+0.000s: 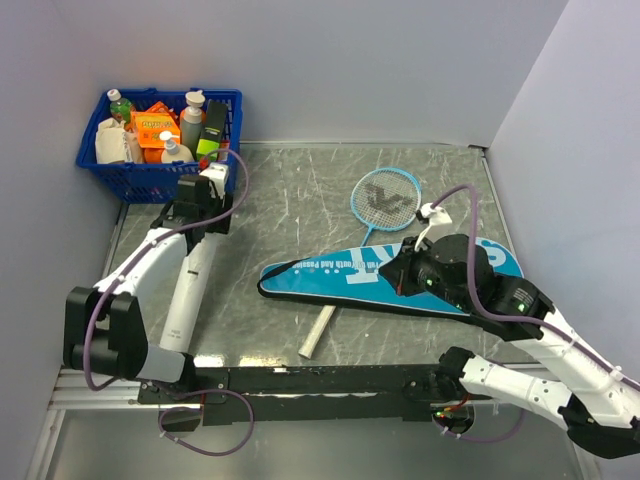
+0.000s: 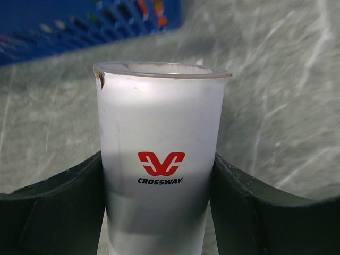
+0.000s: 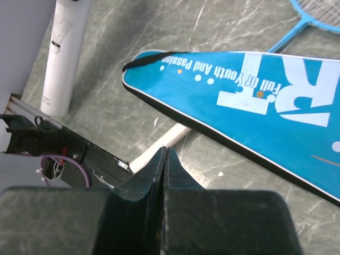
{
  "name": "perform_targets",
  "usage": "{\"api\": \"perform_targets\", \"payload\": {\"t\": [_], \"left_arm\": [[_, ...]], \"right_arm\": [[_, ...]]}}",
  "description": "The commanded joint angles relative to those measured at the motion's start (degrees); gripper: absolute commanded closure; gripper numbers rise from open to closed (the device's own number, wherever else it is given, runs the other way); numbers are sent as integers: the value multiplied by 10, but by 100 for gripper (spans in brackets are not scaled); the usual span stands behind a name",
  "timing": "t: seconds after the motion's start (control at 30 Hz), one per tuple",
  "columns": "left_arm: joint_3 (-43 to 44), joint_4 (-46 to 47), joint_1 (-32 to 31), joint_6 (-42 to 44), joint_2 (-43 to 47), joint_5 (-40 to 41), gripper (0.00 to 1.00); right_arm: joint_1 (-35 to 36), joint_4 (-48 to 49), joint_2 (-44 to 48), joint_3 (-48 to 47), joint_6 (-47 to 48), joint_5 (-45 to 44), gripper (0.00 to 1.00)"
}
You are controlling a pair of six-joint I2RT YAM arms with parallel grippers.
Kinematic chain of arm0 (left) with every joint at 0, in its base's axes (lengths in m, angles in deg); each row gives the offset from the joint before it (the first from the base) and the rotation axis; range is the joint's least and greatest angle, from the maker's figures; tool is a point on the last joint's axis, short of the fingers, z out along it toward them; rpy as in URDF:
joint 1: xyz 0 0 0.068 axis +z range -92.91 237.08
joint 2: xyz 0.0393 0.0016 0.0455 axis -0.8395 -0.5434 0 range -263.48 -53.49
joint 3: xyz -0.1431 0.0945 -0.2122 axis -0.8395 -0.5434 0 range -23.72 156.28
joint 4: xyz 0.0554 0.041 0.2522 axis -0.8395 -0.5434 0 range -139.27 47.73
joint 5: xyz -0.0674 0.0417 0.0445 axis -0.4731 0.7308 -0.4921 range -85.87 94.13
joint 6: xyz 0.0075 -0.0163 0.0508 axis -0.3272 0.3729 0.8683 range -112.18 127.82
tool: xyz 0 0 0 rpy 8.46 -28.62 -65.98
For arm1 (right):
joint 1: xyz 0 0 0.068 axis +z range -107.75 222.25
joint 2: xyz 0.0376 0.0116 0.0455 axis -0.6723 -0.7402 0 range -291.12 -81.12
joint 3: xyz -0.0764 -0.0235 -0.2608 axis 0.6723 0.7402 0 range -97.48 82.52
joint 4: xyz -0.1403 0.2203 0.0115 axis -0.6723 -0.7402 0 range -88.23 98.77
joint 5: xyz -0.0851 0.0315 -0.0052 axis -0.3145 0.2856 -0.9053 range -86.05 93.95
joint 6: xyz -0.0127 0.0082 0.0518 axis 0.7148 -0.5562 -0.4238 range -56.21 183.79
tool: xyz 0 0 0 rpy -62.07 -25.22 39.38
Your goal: Pack up the badminton gear
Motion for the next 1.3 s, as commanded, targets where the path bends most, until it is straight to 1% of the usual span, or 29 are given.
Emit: {"api": "perform_targets", "payload": {"t": [0.0, 0.03, 0.07, 0.1, 0.13, 0.17, 0.2, 0.27, 0.3, 0.37, 0.53, 0.7, 0.73, 0.77, 0.8, 0.87, 0.9, 0.93, 1.0, 1.03, 1.07, 1.13, 1.17, 1.2, 1.27], "left_arm": [[-19, 22, 28, 7, -9, 25, 79], [-21, 22, 34, 3, -12, 27, 74], [-20, 19, 38, -1, -16, 32, 69], [-17, 17, 44, -5, -19, 37, 61], [-16, 15, 47, -8, -20, 36, 57], [-15, 15, 50, -10, -21, 38, 54], [-14, 15, 51, -10, -20, 42, 47], [-16, 15, 54, -9, -16, 50, 39], [-16, 16, 55, -9, -10, 51, 4], [-15, 15, 56, -9, -5, 51, 3], [-3, 1, 57, -10, 28, 57, 3], [29, -18, 57, -24, 86, 43, 3], [41, -22, 56, -28, 96, 31, 4], [46, -28, 56, -43, 117, -11, 4], [50, -29, 56, -66, 127, -31, 4], [52, -26, 51, -83, 154, -86, 3], [52, -23, 47, -101, 160, -137, 3], [51, -22, 41, -111, 165, -155, 2], [48, -16, 3, -123, 169, -188, 1], [48, -18, -17, -126, 167, -186, 1], [51, -21, -64, -122, 161, -185, 1], [54, -20, -114, -126, 152, -176, 1], [57, -22, -154, -130, 138, -181, 1], [64, -25, -172, -147, 130, -182, 1], [62, -15, -205, -169, 106, -216, 2]], "right_arm": [[-9, 36, 4, 16, 6, 35, 97], [-9, 32, 5, 17, 5, 36, 89], [-9, 31, 9, 18, 5, 37, 85], [-11, 31, 11, 23, 5, 37, 80], [-11, 29, 13, 24, 6, 37, 74], [-12, 28, 16, 25, 5, 41, 72], [-13, 26, 16, 25, 6, 42, 71], [-16, 22, 15, 24, 8, 44, 65], [-17, 21, 13, 24, 9, 46, 64], [-18, 21, 13, 26, 10, 49, 60], [-24, 22, 8, 26, 14, 58, 55], [-40, 23, -2, 23, 18, 70, 52], [-44, 22, -2, 23, 19, 78, 52], [-48, 23, -5, 24, 21, 82, 52], [-57, 24, -7, 26, 22, 86, 52], [-71, 21, -16, 29, 23, 96, 52], [-88, 19, -19, 32, 23, 95, 52], [-96, 20, -23, 34, 23, 111, 52], [-115, 26, -26, 46, 25, 126, 51], [-128, 24, -34, 47, 26, 127, 51], [-134, 23, -39, 50, 28, 127, 51], [-150, 21, -57, 53, 31, 127, 49], [-155, 20, -63, 57, 31, 134, 49], [-158, 20, -68, 60, 31, 138, 48], [-162, 24, -81, 71, 25, 142, 45]]}}
